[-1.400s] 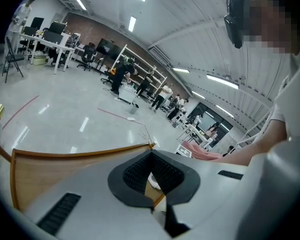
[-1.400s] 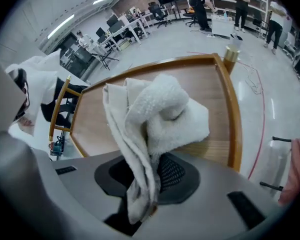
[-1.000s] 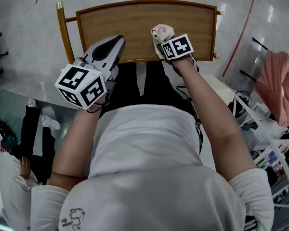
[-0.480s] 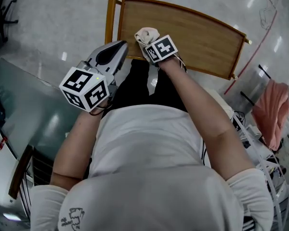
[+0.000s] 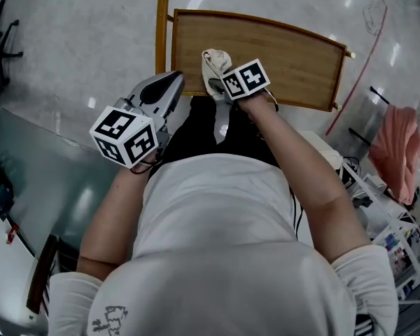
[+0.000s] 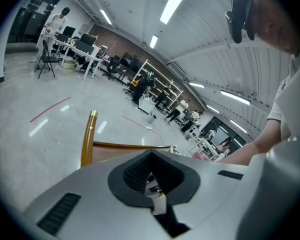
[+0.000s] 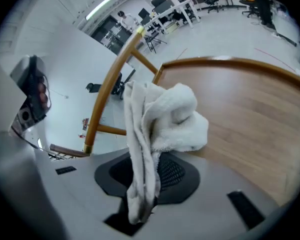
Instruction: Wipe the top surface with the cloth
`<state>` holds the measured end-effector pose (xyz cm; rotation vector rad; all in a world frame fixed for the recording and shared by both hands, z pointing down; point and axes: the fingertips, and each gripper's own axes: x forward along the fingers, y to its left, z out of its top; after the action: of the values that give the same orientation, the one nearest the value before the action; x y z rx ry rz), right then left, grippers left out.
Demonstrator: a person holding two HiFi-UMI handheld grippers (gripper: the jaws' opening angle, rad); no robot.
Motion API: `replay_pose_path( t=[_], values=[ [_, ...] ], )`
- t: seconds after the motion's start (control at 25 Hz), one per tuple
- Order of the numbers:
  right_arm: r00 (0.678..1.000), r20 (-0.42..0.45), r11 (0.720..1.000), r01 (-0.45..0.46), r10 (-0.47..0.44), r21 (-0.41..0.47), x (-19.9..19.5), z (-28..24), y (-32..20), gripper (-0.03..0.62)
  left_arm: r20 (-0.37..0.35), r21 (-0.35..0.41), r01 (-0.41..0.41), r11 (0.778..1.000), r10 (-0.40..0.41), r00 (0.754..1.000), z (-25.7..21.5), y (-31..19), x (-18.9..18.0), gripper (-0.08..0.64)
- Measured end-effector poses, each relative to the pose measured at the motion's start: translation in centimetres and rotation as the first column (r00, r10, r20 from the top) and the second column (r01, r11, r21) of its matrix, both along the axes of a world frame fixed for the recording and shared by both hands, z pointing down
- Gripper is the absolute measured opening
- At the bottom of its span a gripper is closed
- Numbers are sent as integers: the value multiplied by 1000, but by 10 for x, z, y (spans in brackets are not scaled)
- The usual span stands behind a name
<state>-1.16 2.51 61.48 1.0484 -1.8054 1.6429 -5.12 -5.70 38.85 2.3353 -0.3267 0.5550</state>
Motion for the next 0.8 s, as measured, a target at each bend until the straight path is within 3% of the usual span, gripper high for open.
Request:
replay_pose_path(
  t=[0.16, 0.32, 0.52, 0.64, 0.8],
  values=[
    [996, 21, 987, -93, 91, 129, 41, -64, -3, 101, -36, 40, -64, 997, 66, 997, -25, 5, 21, 7],
    [982, 51, 941, -191, 184, 279, 91, -142, 3, 101, -68, 107, -98, 990, 105, 992, -60, 17, 43, 7],
    [960, 43, 835, -264, 278, 483, 142, -244, 29, 101, -106, 169, -112, 979, 131, 986, -98, 43, 61, 6],
    [959, -20, 771, -213, 281, 601, 160, -287, 56, 101, -133, 217, -87, 972, 118, 984, -119, 74, 71, 6],
    [952, -48, 677, -179, 302, 714, 172, -337, 105, 101, -139, 253, -128, 959, 167, 976, -136, 133, 92, 7]
  ],
)
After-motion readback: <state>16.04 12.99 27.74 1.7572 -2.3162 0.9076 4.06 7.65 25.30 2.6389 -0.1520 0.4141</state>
